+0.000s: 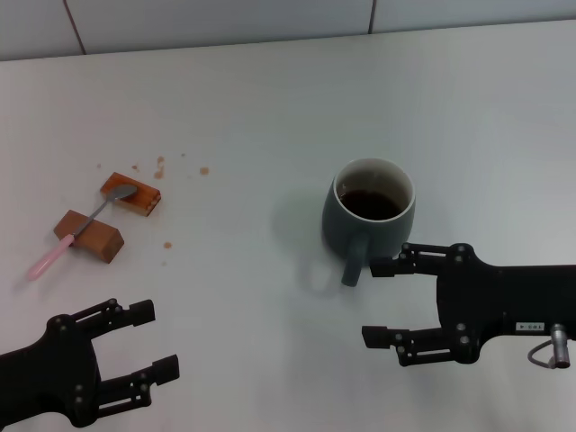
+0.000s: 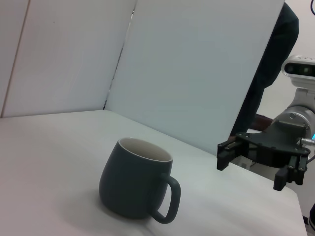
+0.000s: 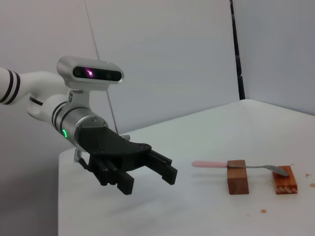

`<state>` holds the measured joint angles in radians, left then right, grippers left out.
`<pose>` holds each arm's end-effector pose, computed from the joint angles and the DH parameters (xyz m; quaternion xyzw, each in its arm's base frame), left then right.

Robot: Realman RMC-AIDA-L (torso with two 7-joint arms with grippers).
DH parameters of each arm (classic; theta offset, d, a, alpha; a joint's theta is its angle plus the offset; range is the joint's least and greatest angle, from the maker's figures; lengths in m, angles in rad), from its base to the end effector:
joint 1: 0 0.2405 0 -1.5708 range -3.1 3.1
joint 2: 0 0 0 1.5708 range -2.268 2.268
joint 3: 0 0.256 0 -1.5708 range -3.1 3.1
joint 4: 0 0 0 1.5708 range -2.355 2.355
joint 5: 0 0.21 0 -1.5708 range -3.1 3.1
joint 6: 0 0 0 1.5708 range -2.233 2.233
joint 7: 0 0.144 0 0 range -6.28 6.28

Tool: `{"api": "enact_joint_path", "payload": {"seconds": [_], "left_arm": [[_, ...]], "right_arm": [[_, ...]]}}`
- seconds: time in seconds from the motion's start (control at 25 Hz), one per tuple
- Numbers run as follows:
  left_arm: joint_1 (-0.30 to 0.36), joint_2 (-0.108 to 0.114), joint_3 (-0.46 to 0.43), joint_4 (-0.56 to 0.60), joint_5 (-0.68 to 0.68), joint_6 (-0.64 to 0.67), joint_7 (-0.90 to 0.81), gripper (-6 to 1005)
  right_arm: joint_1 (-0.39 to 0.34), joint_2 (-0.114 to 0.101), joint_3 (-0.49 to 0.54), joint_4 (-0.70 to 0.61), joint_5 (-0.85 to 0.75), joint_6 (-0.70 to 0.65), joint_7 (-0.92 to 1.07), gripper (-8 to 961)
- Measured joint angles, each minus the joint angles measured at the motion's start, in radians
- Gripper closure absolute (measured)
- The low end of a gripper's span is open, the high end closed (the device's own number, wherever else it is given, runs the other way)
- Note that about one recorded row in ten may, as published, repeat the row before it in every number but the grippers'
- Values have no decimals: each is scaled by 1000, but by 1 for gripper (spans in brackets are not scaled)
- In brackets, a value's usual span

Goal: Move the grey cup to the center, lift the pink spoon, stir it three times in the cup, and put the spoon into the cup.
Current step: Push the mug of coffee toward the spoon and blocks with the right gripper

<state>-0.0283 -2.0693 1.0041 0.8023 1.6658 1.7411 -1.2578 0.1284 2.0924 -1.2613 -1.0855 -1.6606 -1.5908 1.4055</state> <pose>-0.3163 0.1895 0.0056 -0.9146 -0.2428 -0.3027 0.1138 0.2450 0.2458 -0.0125 -0.9589 0.1301 0.2432 0.0664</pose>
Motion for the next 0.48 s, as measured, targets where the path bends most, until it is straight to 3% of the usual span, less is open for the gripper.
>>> {"api": "enact_joint_path", "payload": {"seconds": [0.48], "left_arm": [[-1, 0, 3, 0, 0, 0, 0, 202]], "right_arm": [[-3, -2, -11, 13, 4, 4, -9, 167]]}}
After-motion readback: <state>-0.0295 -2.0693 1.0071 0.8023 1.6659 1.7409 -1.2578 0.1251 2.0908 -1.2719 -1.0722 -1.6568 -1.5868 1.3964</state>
